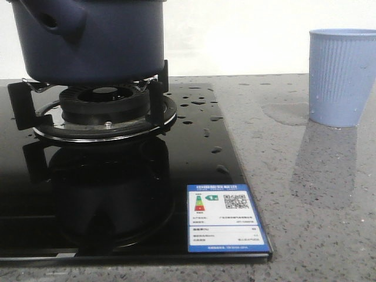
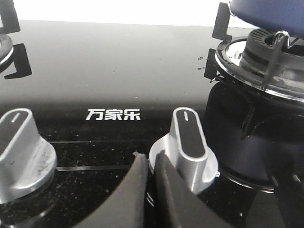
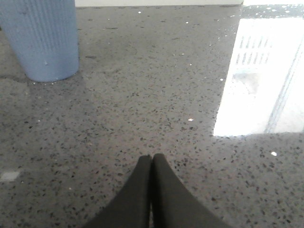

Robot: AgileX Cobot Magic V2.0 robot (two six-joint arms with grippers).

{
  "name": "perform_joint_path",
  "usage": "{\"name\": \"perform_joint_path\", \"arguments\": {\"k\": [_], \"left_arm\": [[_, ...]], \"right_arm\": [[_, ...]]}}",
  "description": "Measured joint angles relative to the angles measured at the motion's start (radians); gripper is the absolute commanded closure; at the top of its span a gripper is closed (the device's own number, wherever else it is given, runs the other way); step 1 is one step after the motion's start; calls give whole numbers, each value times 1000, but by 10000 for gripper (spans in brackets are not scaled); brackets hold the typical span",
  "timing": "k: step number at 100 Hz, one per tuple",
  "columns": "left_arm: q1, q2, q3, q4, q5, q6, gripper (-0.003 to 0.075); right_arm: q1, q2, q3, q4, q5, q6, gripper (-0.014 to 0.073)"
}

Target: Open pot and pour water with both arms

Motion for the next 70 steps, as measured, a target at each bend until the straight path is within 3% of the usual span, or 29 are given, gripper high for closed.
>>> {"name": "perform_joint_path", "arguments": {"k": [19, 32, 43, 58, 70], "left_arm": [[0, 0, 0, 2, 0, 0, 740], [0, 0, 0, -84, -29, 0, 740], [5, 0, 0, -378, -134, 0, 740], [5, 0, 0, -839, -244, -1, 740], [5, 0, 0, -1041, -278, -1, 740]], "right_arm": [[0, 0, 0, -42, -75, 0, 662], [0, 0, 0, 131, -295, 40, 662], [0, 0, 0, 347, -416, 55, 662], [-2, 0, 0, 512, -449, 62, 662], [-2, 0, 0, 599, -451, 67, 662]]}}
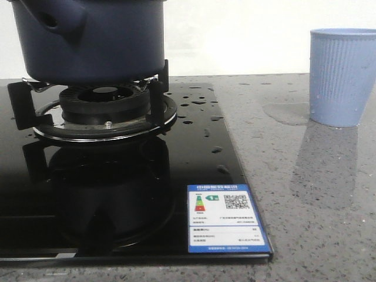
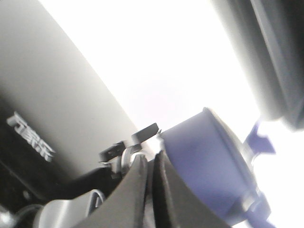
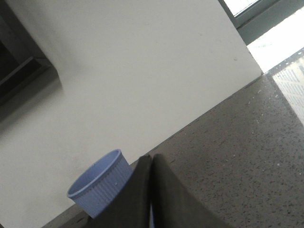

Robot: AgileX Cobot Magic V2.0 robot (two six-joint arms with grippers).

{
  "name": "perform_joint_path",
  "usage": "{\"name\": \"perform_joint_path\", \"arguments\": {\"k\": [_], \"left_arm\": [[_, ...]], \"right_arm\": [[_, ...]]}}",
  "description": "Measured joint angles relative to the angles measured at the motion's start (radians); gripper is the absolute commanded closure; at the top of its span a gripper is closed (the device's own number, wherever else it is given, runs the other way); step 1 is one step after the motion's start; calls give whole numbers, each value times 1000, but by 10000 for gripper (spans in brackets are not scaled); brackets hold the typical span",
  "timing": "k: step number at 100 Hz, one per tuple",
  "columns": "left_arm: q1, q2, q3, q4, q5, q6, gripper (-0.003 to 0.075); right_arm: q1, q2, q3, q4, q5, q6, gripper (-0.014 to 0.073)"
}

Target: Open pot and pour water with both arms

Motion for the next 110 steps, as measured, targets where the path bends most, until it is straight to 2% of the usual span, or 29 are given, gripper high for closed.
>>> {"name": "perform_joint_path", "arguments": {"k": [10, 20, 35, 51, 65, 75, 84, 93, 110], "left_arm": [[0, 0, 0, -44, 2, 0, 740], [0, 0, -6, -36, 49, 13, 740], [0, 0, -88, 27, 175, 180, 740], [0, 23, -222, 74, 294, 355, 740], [0, 164, -344, 109, 449, 402, 740], [-3, 319, -453, 122, 625, 406, 739], [-28, 440, -559, 125, 727, 419, 739], [-84, 529, -659, 84, 778, 496, 739], [-172, 664, -811, -86, 843, 674, 739]], "right_arm": [[0, 0, 0, 26, 19, 3, 662], [0, 0, -21, 29, 107, 3, 662], [0, 0, -101, -29, 275, 2, 662], [0, 0, -205, -62, 442, -95, 662], [0, 9, -318, -70, 682, -179, 662], [0, 71, -405, -74, 874, -212, 662], [0, 129, -471, -74, 1005, -229, 664], [12, 176, -528, -34, 1053, -242, 669], [78, 245, -595, 134, 1055, -321, 669]]}}
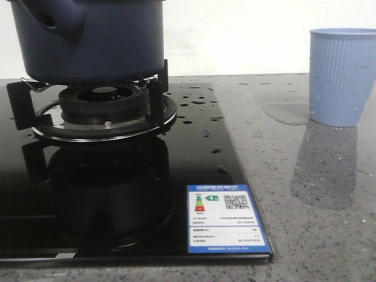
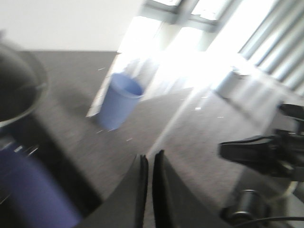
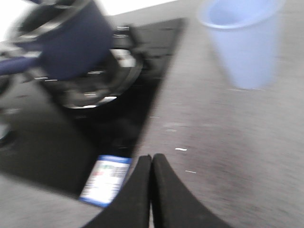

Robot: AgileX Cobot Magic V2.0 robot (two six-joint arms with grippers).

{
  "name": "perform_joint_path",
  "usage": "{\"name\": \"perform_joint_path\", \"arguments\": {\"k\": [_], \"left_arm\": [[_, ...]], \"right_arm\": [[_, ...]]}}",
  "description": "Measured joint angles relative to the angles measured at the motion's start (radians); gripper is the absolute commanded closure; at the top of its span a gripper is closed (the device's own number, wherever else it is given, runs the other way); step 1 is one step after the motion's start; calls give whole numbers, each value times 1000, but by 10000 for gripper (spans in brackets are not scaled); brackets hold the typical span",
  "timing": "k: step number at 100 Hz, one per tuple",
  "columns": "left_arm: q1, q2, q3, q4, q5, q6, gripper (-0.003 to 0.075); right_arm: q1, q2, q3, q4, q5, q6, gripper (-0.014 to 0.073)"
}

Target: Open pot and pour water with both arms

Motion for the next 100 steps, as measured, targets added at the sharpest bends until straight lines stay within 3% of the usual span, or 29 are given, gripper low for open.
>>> {"name": "perform_joint_path", "arguments": {"k": [19, 34, 41, 47, 56, 63, 69, 76, 87, 100], "left_arm": [[-12, 128, -94, -125, 76, 192, 739], [-12, 191, -130, -138, 78, 422, 716], [-12, 207, -144, -138, 75, 544, 624], [-12, 212, -151, -138, 60, 607, 491], [-14, 214, -156, -138, 5, 656, 286], [-14, 214, -156, -130, -65, 669, 199], [-14, 220, -156, -123, -140, 675, 195], [-14, 233, -156, -119, -222, 677, 218], [-14, 280, -156, -119, -311, 685, 248], [-14, 359, -156, -119, -324, 743, 247]], "right_arm": [[89, 61, -37, 161, -72, -159, 669], [128, 73, -61, 194, -188, -331, 669], [130, 73, -65, 198, -270, -393, 650], [130, 75, -65, 198, -326, -411, 595], [130, 75, -65, 194, -371, -424, 419], [130, 82, -65, 191, -381, -428, 239], [130, 93, -65, 190, -388, -430, 102], [130, 112, -65, 188, -399, -432, 15], [130, 139, -65, 187, -415, -432, 15], [130, 159, -65, 187, -434, -432, 15]]}}
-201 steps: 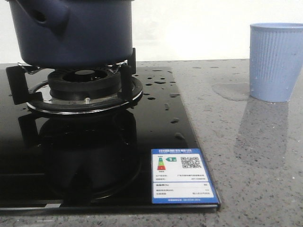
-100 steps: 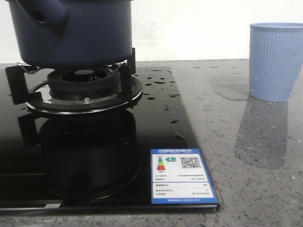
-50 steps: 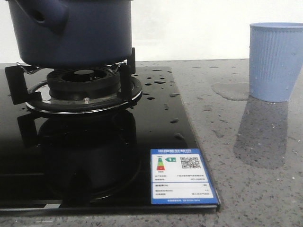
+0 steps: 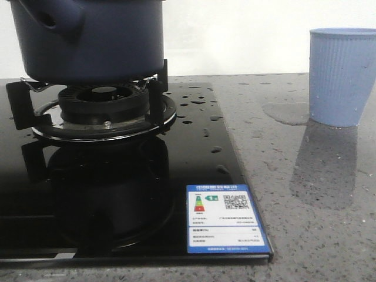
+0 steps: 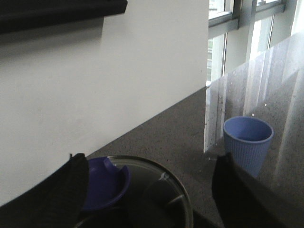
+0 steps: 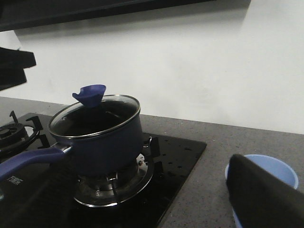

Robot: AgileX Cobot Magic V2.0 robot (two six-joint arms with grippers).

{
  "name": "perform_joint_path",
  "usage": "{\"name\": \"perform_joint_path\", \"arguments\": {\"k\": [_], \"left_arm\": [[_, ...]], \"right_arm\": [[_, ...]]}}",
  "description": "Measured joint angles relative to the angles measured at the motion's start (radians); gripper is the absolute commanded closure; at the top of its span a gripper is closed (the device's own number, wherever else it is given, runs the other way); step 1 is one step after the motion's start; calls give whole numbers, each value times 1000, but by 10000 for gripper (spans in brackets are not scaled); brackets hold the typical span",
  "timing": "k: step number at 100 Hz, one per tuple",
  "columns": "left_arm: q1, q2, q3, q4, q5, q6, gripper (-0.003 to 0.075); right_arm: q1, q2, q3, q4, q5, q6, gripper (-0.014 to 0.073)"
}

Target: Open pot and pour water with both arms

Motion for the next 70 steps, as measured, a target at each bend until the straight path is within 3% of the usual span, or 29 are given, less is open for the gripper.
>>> {"name": "perform_joint_path", "arguments": {"k": [20, 39, 70], "left_arm": [[0, 116, 0, -47, 9, 80, 243], [0, 170, 0, -160, -42, 151, 172], [0, 262, 0, -233, -111, 207, 172]], "right_arm": [[0, 5, 0, 0, -19, -2, 15], [0, 5, 0, 0, -21, -2, 15], [0, 5, 0, 0, -21, -2, 15]]}}
